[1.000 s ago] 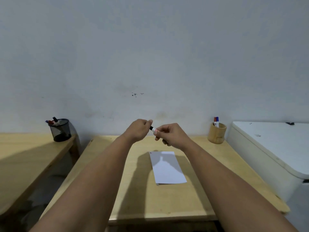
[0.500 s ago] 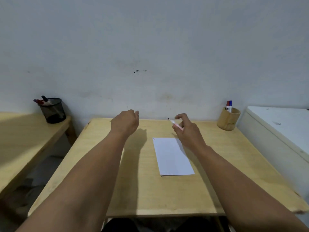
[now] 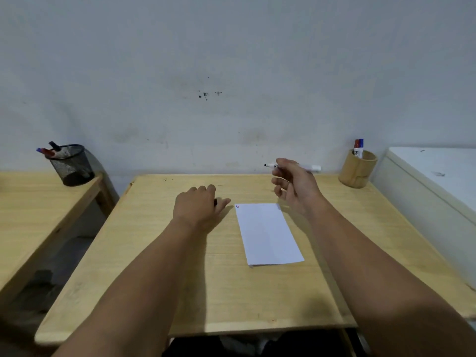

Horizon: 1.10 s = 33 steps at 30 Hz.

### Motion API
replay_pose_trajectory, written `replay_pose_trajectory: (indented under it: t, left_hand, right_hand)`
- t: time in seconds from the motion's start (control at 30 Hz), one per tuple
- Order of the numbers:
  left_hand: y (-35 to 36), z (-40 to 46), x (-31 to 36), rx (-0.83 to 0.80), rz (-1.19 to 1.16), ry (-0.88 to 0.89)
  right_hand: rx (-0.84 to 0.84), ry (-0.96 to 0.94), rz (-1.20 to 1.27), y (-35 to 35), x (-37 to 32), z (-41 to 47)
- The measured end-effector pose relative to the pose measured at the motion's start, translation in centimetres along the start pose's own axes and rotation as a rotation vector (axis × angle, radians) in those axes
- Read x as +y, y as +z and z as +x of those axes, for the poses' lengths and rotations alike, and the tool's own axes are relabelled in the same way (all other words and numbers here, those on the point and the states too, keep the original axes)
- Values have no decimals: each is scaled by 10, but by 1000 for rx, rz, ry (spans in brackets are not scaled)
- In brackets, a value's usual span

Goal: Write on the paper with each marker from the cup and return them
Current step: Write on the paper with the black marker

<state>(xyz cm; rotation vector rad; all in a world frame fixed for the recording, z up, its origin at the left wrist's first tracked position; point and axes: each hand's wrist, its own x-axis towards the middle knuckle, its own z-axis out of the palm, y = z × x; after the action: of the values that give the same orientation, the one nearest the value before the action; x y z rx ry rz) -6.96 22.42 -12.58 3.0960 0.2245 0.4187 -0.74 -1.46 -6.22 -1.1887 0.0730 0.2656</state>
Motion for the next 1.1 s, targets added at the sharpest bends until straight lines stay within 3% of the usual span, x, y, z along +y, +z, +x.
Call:
replay_pose_trajectory:
  t: [0.13, 0.23, 0.33, 0.5, 0.83, 1.1]
  left_hand:
    - [-11, -23, 4, 150, -128, 10]
    - [-19, -52, 13, 243, -271, 107]
    - [-19, -73, 19, 130, -321, 185]
    - [-12, -83, 22, -56, -237, 167]
    - [-1, -85, 17, -33, -260, 163]
    - [-1, -89, 15, -114, -294, 119]
  right_hand:
    - [124, -81, -163, 6, -4, -4]
    - [124, -127, -258, 15, -2, -15]
    - [76, -145, -348, 23, 11, -22]
    - [92, -203, -434, 31, 43, -19]
    - [65, -234, -480, 38, 90, 1]
    - [95, -216, -554, 29, 102, 3]
